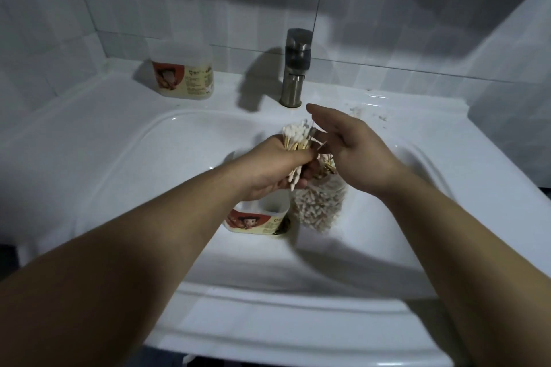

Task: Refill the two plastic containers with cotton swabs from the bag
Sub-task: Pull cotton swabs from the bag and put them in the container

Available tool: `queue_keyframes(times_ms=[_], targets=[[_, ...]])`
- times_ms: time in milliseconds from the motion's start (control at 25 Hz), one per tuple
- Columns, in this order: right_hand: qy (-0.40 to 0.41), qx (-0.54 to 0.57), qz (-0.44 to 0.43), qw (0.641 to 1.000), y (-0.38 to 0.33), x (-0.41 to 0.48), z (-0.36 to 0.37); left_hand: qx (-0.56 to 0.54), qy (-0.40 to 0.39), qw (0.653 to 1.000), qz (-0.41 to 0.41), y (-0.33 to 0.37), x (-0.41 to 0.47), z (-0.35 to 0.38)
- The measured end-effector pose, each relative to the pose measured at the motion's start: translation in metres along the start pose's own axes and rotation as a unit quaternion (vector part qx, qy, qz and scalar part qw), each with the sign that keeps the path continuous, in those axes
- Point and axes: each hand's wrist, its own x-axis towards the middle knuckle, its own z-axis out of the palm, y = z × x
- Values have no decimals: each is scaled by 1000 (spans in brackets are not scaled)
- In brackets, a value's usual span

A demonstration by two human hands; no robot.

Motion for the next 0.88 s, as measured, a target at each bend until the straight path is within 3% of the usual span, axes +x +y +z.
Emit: queue_keyframes(times_ms=[200, 360, 520, 720, 880], targets=[[-57, 72, 34, 995, -3, -2, 2, -24, -13, 1000, -11, -1, -1, 3], [-152, -23, -52, 987, 0, -4, 4, -85, -8, 996, -21, 7, -1, -4], [-69, -136, -52, 987, 1, 1, 6, -90, -46, 994, -46, 10, -6, -6], [-88, -51, -58, 993, -5, -5, 3, -88, -57, 993, -46, 8, -6, -6], [-67, -100, -40, 992, 1, -1, 4, -66, -63, 994, -65, 5, -7, -5]])
